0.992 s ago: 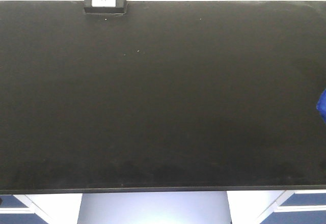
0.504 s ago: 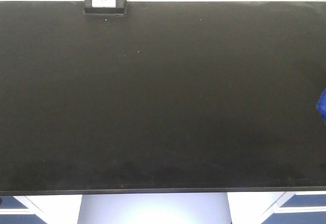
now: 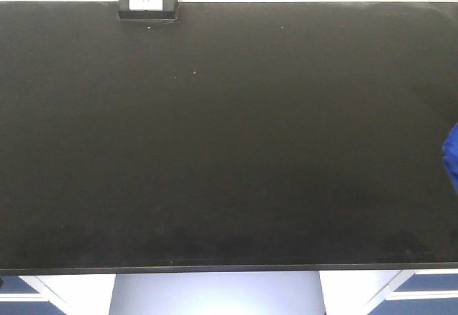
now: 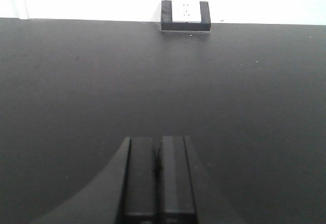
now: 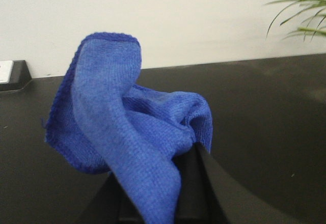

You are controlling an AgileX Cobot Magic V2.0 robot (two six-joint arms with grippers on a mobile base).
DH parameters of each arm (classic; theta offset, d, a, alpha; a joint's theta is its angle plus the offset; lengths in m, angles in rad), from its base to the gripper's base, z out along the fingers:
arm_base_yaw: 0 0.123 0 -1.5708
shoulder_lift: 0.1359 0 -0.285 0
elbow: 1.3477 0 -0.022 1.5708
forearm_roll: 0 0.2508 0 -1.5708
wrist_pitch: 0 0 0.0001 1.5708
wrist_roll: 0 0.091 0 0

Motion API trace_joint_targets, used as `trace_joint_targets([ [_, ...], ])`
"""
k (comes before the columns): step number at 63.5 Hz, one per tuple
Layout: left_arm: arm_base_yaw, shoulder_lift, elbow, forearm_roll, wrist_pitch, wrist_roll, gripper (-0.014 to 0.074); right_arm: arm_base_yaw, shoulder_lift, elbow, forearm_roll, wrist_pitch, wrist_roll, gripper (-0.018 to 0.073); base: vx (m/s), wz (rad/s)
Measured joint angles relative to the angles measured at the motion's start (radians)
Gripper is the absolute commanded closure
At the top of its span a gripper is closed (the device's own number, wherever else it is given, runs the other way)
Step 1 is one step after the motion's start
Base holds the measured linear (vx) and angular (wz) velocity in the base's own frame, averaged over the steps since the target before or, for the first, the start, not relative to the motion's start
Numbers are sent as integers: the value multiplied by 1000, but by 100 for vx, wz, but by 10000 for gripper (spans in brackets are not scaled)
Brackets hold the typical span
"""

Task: Wipe right workspace with blue cloth
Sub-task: 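Lower the held blue cloth onto the bench top with the right gripper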

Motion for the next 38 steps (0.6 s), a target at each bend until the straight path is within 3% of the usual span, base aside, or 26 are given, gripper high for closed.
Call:
trace_joint_targets([
  [12, 0, 0, 0, 0, 0, 0, 602, 0, 195, -92, 10, 85, -27, 562, 0, 0],
  [38, 0, 0, 0, 0, 0, 0, 602, 0, 1050, -475, -4, 157, -138, 562, 0, 0],
])
